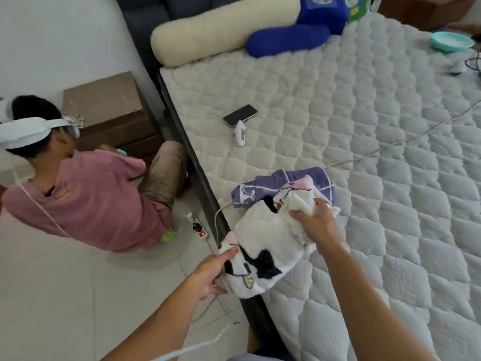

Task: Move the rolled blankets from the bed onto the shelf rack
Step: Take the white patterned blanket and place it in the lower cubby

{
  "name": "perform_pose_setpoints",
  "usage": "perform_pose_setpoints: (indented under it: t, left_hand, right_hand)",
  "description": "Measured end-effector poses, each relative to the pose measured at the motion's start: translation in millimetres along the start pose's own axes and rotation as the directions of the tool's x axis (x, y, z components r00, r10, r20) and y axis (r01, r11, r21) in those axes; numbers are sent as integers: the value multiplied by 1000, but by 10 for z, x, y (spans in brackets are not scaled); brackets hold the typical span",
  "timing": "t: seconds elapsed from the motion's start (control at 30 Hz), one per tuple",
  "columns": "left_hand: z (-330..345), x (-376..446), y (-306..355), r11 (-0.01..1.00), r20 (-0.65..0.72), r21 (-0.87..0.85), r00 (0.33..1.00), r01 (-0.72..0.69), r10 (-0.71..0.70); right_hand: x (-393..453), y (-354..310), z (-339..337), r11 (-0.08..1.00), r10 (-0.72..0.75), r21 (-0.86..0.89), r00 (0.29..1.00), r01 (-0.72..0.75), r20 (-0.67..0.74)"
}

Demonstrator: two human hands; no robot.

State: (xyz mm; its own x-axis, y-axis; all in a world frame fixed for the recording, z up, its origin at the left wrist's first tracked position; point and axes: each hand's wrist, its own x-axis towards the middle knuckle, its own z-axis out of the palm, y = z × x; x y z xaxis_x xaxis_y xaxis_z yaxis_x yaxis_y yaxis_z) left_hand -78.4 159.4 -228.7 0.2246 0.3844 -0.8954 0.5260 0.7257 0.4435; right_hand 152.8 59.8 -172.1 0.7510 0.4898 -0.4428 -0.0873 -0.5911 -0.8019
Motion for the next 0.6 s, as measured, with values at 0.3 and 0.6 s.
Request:
perform_pose_setpoints:
  t: [0.3, 0.6]
  left_hand:
    - [-1434, -858, -880, 857, -135, -487, 984, -170, 118]
    - [-2999, -1795, -2287, 531, -433, -735, 894, -422, 111]
  right_hand:
    - [-1423, -1107, 1503, 821, -464, -188, 821, 540, 332]
    - [-3517, -1589, 3201, 475, -628, 15, 327, 880, 706]
